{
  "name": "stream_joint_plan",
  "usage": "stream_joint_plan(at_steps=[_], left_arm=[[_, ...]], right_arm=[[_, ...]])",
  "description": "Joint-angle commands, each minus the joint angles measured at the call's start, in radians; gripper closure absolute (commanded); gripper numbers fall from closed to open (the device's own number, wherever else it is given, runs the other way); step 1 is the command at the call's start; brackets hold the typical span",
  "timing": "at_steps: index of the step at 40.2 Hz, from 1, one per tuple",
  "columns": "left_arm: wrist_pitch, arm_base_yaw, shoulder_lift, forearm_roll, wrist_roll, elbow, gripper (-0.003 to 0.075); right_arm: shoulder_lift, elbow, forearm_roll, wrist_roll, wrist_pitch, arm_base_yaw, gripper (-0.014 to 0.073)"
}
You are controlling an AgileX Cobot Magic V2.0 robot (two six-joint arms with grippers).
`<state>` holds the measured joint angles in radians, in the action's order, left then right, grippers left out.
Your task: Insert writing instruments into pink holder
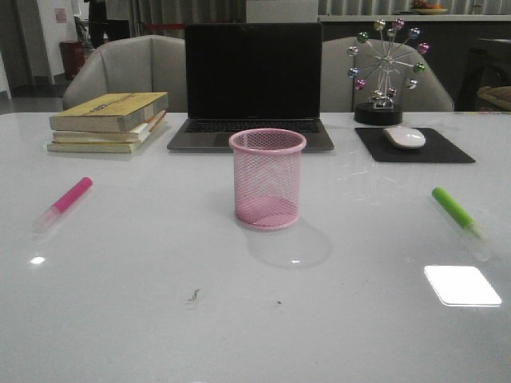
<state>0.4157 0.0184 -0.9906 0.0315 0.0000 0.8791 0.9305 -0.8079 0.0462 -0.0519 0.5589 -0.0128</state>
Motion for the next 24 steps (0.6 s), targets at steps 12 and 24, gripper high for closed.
stream_joint_plan(at_steps=[12,24], left_arm=[[-0.056,0.053,-0.026,0.010,0.006,0.036,0.0528],[0.005,0.058,-0.026,0.012,0.006,0.036,0.0276]], right_arm=[[0.039,-0.039,0.011,0.017,-0.023,0.004,0.0536],[0.039,-0.039,0.011,0.017,0.034,0.004,0.0322]])
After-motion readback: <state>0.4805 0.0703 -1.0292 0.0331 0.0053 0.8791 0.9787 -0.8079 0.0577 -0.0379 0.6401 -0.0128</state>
